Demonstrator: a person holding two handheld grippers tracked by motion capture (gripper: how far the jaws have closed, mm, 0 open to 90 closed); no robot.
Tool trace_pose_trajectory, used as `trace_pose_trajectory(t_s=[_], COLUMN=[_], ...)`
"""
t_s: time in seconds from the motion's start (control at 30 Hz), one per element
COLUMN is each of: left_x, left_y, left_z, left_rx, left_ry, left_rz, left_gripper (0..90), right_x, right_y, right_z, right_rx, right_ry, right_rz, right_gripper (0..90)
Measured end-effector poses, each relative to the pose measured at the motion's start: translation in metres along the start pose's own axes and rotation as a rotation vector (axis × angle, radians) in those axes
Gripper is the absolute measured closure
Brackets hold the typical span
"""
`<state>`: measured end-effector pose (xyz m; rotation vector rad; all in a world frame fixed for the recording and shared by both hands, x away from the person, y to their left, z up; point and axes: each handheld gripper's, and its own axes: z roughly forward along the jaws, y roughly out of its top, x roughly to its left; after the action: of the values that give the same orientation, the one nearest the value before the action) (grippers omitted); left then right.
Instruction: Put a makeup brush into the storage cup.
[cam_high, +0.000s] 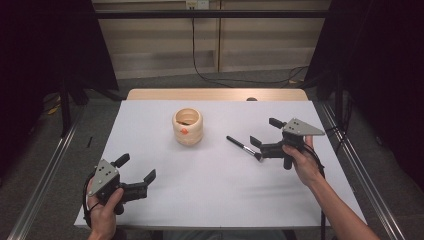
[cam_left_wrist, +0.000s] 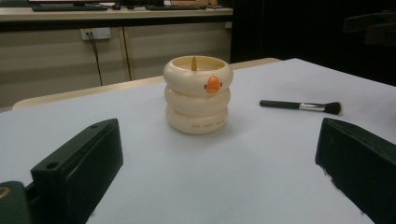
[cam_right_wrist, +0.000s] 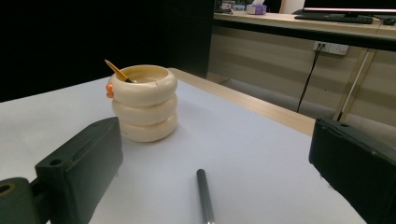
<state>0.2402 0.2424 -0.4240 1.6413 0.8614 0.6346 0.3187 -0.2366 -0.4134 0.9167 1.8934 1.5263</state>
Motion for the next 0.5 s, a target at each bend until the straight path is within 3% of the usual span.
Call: trace_pose_trajectory(t_s=[0.37,0.5], left_x=[0.000,0.000], left_y=[0.000,0.000], left_z=[0.000,0.000], left_rx=[0.005,0.002], left_ry=[-0.003,-0.003], left_rz=[0.008,0.006], left_gripper=[0.7,0.7], right_x=[-0.010,-0.014], right_y=[0.009,0.013], right_z=[0.016,0.020], right_rx=[0.027,0.071], right_ry=[-0.010,0.000], right_rz=[-0.004,-0.023], right_gripper=[4.7,4.4])
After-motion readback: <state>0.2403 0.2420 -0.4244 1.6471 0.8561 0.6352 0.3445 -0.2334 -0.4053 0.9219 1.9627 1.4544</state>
